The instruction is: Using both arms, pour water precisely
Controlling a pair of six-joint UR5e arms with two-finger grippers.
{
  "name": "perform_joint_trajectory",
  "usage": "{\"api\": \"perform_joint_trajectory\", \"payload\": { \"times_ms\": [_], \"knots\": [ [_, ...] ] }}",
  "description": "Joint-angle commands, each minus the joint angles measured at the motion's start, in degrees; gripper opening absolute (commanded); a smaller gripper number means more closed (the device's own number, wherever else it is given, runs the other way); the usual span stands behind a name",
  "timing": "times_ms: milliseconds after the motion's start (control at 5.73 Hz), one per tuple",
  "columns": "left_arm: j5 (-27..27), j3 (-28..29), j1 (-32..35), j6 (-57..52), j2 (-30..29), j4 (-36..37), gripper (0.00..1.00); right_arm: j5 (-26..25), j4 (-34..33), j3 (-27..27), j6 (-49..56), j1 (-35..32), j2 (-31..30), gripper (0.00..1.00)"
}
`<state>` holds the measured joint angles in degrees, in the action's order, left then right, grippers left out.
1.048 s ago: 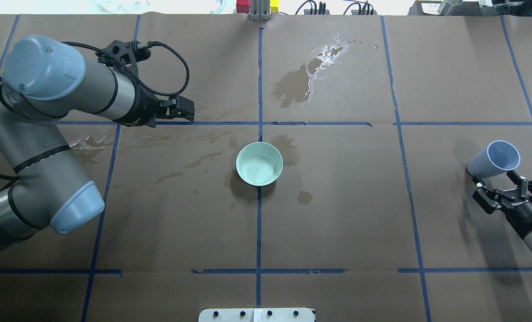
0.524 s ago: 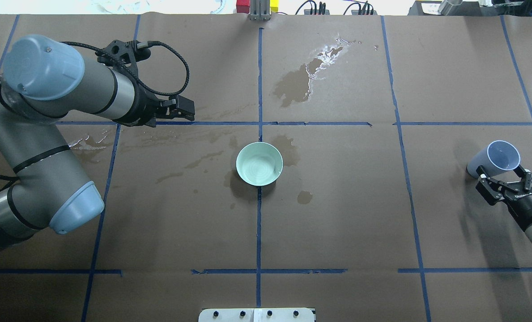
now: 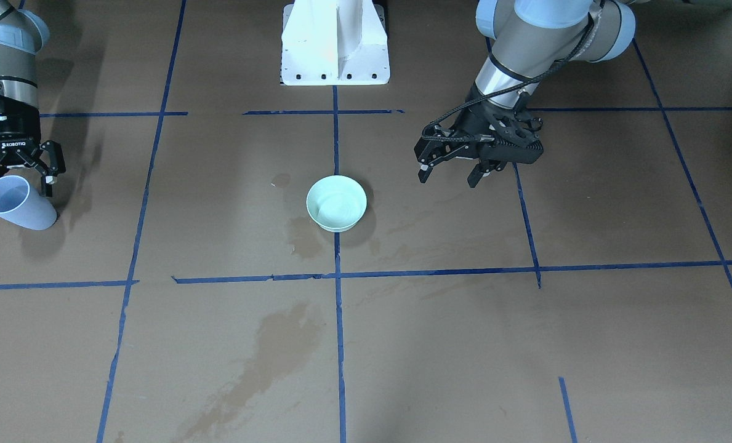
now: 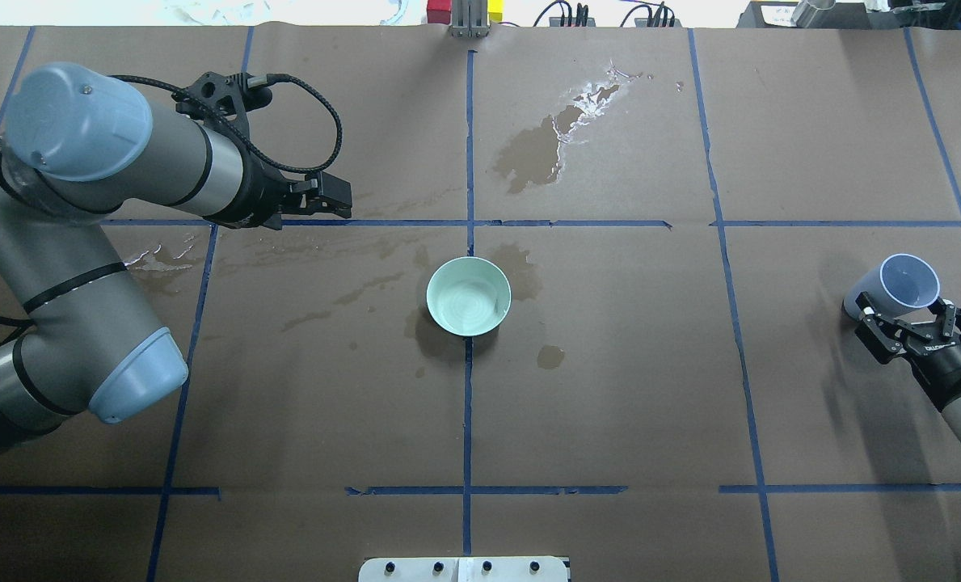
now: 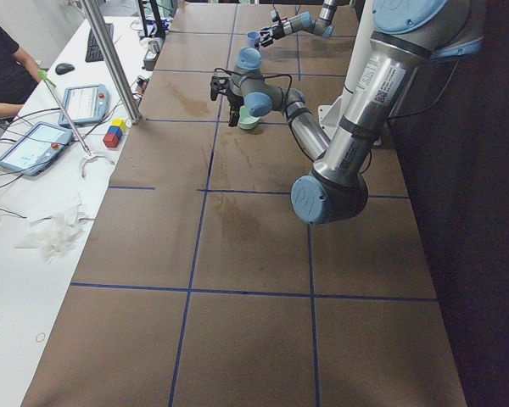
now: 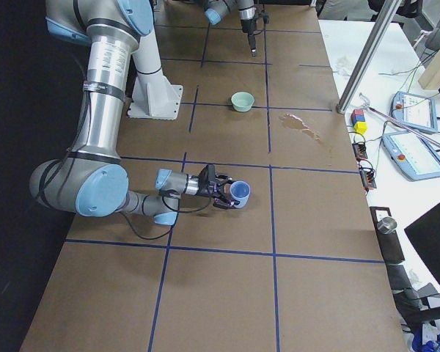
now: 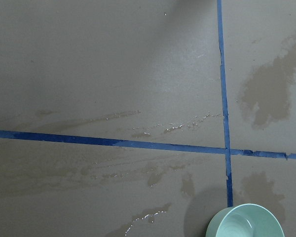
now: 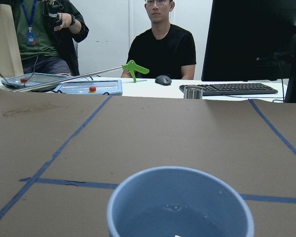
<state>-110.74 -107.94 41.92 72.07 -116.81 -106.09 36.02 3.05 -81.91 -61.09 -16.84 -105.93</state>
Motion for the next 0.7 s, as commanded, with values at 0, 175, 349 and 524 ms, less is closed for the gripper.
{"api": "perform_joint_trajectory", "payload": {
  "times_ms": [0,175,349,524],
  "knots": [
    [0.0,-0.5,0.0,0.0,0.6,0.0,0.99,0.0,-0.1,0.1,0.0,-0.2,0.1,1.00],
    [0.0,-1.6,0.0,0.0,1.6,0.0,0.99,0.1,-0.1,0.1,0.0,-0.3,0.0,1.00],
    [0.0,-1.5,-0.1,0.0,1.8,0.0,0.99,0.1,-0.2,0.8,0.0,-0.5,0.3,1.00],
    [0.0,-1.6,0.0,0.0,1.8,0.0,0.99,1.1,-0.2,2.5,0.1,-1.5,2.5,1.00]
  ]
}}
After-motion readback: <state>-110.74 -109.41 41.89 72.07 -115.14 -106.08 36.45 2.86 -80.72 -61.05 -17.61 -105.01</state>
